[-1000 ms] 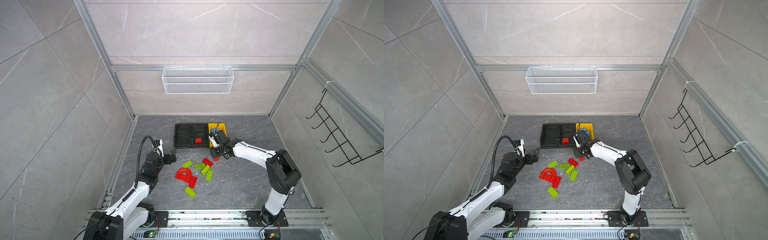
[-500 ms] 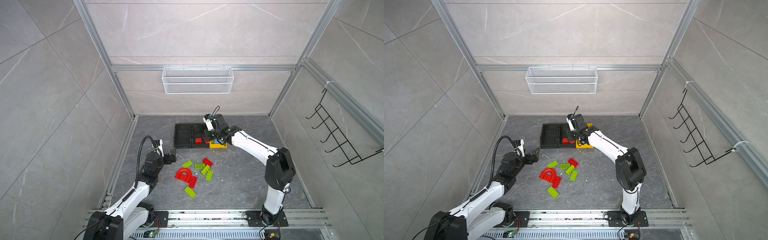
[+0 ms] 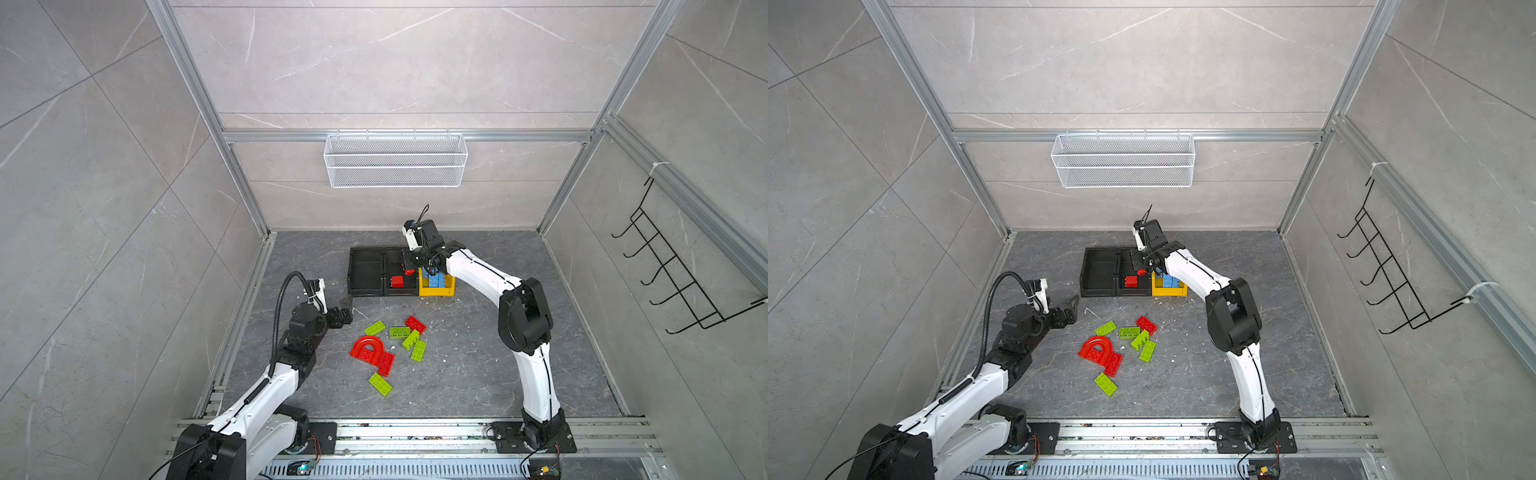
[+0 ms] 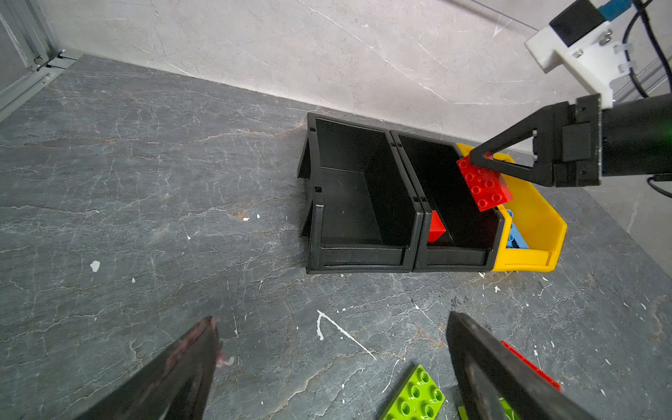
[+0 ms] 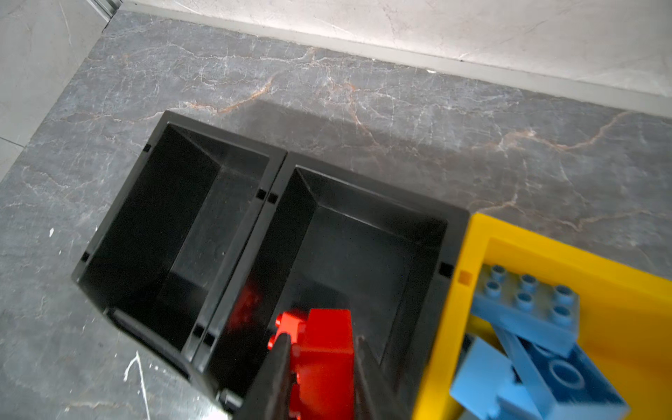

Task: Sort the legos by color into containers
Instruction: 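Lift the red brick and carry it over the black bin with the right gripper, then open the right gripper to drop the red brick into the black bin, then move the right gripper back to a red 2x4 brick near the pile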

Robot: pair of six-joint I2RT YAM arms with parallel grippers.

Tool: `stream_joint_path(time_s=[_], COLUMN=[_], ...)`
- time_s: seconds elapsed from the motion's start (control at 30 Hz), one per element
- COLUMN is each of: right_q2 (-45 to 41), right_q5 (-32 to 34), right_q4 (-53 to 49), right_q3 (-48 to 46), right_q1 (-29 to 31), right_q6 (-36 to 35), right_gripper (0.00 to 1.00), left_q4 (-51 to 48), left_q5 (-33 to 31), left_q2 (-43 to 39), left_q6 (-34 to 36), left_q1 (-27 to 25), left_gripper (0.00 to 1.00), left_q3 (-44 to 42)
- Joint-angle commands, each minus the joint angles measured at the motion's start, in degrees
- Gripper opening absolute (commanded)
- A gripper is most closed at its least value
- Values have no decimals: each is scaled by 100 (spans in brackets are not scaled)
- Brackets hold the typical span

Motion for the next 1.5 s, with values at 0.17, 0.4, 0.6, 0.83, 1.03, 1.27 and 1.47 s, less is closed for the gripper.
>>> stream_joint_path(time_s=[0.17,0.4,0.6,0.83,1.03,1.27,1.47], right_q2=[485,553,549,527,249,-830,-2017], right_q5=[234,391,345,342,272,115,-158], right_q4=[-227,-207,-101,-136,-184,-139,4], right_q3=[459,353,204,182,77,-893,-2522], right_q1=[-2,-5,-7,-6,14,201,301], right_q6=[54,63,107,112,84,-317,-517], right_gripper=[29,29,30,34,39,44,47], left_q4=[171,171,171,171,175,180,171], left_q5=[-43,-20,-33,-17,-17,-12,-19], left_q2=[-118,-118,-101,-92,-92,-79,-110], left_q6=[80,84,84,84,84,76,69], left_q1=[-20,-20,-20,-16,-20,-20,-20], left_gripper=[100,100,100,100,100,100,99], left_q3=[113,114,114,124,117,128,117])
